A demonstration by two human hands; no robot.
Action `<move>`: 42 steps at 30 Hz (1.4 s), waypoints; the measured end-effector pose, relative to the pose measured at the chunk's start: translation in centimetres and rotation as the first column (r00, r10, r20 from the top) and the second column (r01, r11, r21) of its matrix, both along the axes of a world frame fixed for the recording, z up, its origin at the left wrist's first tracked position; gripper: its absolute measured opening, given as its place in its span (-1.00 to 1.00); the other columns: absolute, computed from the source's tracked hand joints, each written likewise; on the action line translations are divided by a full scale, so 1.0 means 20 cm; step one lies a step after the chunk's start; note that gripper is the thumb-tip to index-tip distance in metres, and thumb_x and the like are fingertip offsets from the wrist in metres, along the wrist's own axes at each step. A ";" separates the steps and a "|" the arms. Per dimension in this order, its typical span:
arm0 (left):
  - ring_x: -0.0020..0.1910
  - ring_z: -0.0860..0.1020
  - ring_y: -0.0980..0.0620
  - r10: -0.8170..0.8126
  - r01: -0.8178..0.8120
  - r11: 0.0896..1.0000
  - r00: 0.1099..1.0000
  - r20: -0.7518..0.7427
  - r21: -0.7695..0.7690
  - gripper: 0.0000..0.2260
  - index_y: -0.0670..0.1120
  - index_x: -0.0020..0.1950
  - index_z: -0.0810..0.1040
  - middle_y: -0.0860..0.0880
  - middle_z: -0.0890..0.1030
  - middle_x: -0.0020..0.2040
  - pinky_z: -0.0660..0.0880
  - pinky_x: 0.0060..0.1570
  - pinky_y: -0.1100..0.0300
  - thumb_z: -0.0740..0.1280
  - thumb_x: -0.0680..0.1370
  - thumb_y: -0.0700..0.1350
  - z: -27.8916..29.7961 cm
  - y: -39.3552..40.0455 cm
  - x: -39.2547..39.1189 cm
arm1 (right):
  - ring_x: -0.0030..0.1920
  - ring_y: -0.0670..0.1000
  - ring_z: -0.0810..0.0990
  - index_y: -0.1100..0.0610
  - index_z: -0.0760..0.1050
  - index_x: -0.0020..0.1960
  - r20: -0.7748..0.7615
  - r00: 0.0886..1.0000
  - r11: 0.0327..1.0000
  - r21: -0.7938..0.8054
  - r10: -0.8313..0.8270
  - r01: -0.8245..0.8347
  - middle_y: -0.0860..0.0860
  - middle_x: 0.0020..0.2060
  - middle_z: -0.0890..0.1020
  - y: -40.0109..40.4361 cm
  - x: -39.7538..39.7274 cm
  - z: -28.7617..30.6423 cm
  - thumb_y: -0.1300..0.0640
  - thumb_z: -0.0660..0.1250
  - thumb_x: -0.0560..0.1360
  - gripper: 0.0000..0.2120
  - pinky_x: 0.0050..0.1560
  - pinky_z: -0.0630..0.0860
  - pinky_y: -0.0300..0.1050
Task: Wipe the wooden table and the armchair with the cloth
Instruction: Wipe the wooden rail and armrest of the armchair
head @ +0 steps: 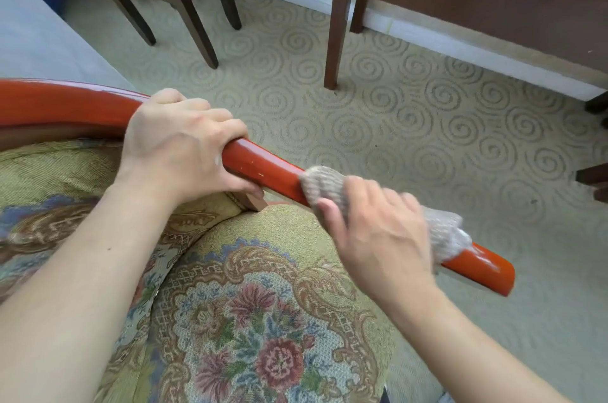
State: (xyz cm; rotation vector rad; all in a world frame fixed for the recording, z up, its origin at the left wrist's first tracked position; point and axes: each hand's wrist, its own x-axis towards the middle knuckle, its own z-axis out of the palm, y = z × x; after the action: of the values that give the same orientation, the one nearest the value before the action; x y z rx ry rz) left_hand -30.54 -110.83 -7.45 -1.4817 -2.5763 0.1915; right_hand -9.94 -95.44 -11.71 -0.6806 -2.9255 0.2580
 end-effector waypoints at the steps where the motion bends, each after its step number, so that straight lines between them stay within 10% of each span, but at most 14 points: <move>1: -0.12 0.64 -0.12 0.001 -0.001 1.000 1.000 0.009 0.011 -0.35 0.00 -0.13 0.64 -0.03 0.68 -0.17 0.37 -0.03 0.01 0.27 0.24 0.56 0.00 0.00 -0.01 | -0.24 0.17 0.51 0.06 0.41 -0.07 0.003 1.000 0.999 0.028 -0.030 0.030 0.04 -0.25 0.54 0.06 0.09 0.00 -0.22 0.03 0.63 -0.61 -0.14 0.28 0.06; 13: -0.14 0.62 -0.10 -0.007 0.006 0.999 1.000 -0.014 -0.035 -0.37 0.02 -0.13 0.64 0.01 0.68 -0.17 0.39 -0.06 0.03 0.35 0.27 0.57 0.00 0.00 0.00 | -0.25 0.19 0.55 0.05 0.42 -0.21 -0.029 0.946 0.946 0.024 -0.322 0.323 0.08 -0.31 0.58 -0.16 -0.22 -0.01 -0.07 0.04 0.60 -0.67 -0.13 0.29 0.06; 19: -0.31 0.57 -0.17 -0.020 0.028 0.994 0.997 -0.075 0.105 -0.75 -0.04 -0.31 0.46 -0.06 0.59 -0.35 0.40 -0.20 0.02 0.19 0.57 -0.12 0.00 0.01 0.00 | -0.23 0.16 0.59 0.08 0.50 -0.19 -0.216 0.896 0.907 -0.260 -0.388 0.330 0.05 -0.29 0.63 -0.42 -0.65 0.02 -0.04 0.04 0.59 -0.65 -0.12 0.30 0.06; 28: -0.15 0.63 -0.05 0.047 -0.046 0.999 0.998 0.036 -0.012 -0.35 0.05 -0.16 0.65 0.05 0.69 -0.18 0.37 -0.03 0.04 0.38 0.17 0.60 0.00 0.01 0.00 | -0.12 0.18 0.55 0.18 0.49 0.16 0.027 1.000 0.994 0.109 0.017 -0.020 0.08 -0.09 0.59 -0.04 -0.02 -0.03 -0.22 0.07 0.62 -0.51 -0.09 0.32 0.06; 38: -0.17 0.61 -0.03 0.019 -0.019 1.000 1.000 0.021 -0.004 -0.34 0.05 -0.17 0.64 0.06 0.68 -0.21 0.38 -0.03 0.06 0.35 0.16 0.62 0.00 0.00 0.00 | -0.22 0.19 0.50 0.08 0.41 -0.12 -0.037 0.970 0.965 0.103 -0.240 0.243 0.08 -0.24 0.53 -0.16 -0.17 -0.03 -0.09 0.01 0.65 -0.66 -0.10 0.30 0.08; 42: -0.28 0.59 -0.11 -0.007 0.009 0.996 1.000 -0.027 0.083 -0.71 -0.01 -0.28 0.59 -0.01 0.65 -0.29 0.41 -0.13 0.05 0.29 0.47 0.17 0.00 0.01 0.01 | -0.16 0.16 0.57 0.06 0.46 -0.11 -0.067 0.952 0.949 -0.129 -0.298 0.288 0.04 -0.20 0.61 -0.35 -0.52 0.02 -0.08 -0.04 0.62 -0.63 -0.07 0.30 0.07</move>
State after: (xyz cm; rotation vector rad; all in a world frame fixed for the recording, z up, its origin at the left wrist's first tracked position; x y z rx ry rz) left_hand -30.39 -110.62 -7.41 -1.4504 -2.5240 0.1010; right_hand -20.42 -102.51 -11.37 -1.0806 -2.6957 0.4177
